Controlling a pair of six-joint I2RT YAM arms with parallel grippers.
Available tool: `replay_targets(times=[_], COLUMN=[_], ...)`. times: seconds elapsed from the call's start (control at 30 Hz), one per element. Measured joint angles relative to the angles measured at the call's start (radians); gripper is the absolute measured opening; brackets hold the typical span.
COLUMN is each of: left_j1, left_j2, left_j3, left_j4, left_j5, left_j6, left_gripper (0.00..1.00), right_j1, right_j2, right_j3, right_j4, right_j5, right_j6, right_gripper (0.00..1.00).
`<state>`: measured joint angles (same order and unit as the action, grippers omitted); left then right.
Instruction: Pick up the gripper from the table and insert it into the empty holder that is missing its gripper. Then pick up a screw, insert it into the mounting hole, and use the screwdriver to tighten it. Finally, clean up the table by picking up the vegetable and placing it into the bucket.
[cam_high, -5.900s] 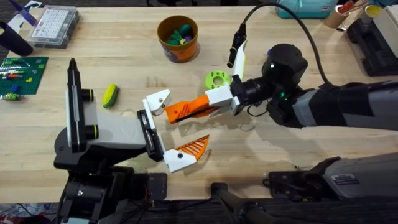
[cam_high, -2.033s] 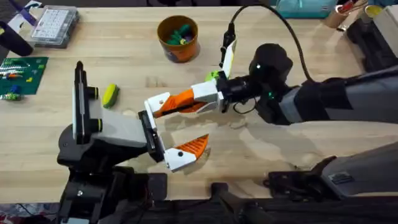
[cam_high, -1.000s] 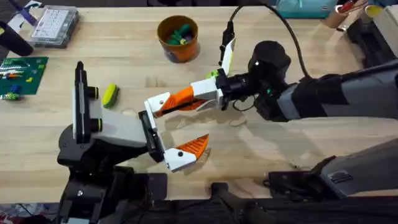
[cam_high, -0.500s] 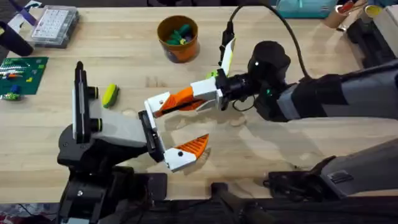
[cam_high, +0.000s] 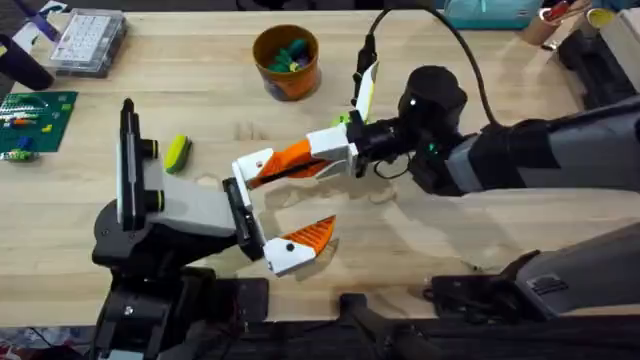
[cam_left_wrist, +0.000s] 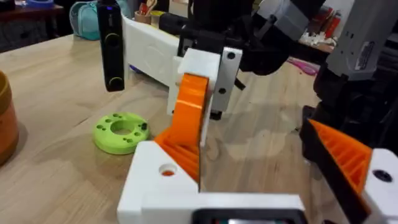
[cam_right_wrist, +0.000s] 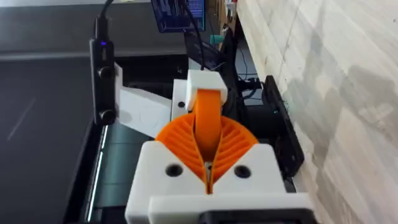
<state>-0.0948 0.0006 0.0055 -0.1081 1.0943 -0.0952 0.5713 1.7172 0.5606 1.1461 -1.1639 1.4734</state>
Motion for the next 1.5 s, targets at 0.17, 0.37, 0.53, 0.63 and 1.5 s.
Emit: replay_targets(times=[0.17, 0.37, 0.53, 0.63, 1.5], left_j1=[0.000, 0.000, 0.000, 0.000, -0.003], left_j2=[0.000, 0.000, 0.000, 0.000, 0.000], left_j3=[0.000, 0.000, 0.000, 0.000, 0.000], left_j4=[0.000, 0.000, 0.000, 0.000, -0.001], left_j5=[-0.002, -0.003, -0.003, -0.003, 0.010], left_j6=[0.000, 0.000, 0.000, 0.000, 0.005], left_gripper=[0.990, 0.990, 0.990, 0.990, 0.990], right_j1=[0.000, 0.001, 0.002, 0.002, 0.002], right_j2=[0.000, 0.000, 0.000, 0.000, 0.020], right_j3=[0.000, 0.000, 0.000, 0.000, 0.000], right_j4=[-0.001, -0.001, -0.001, -0.001, -0.018], right_j5=[0.003, 0.011, 0.014, 0.015, 0.053], right_j6=[0.000, 0.000, 0.000, 0.000, -0.003], right_gripper=[0.050, 0.040, 0.012, 0.014, 0.997])
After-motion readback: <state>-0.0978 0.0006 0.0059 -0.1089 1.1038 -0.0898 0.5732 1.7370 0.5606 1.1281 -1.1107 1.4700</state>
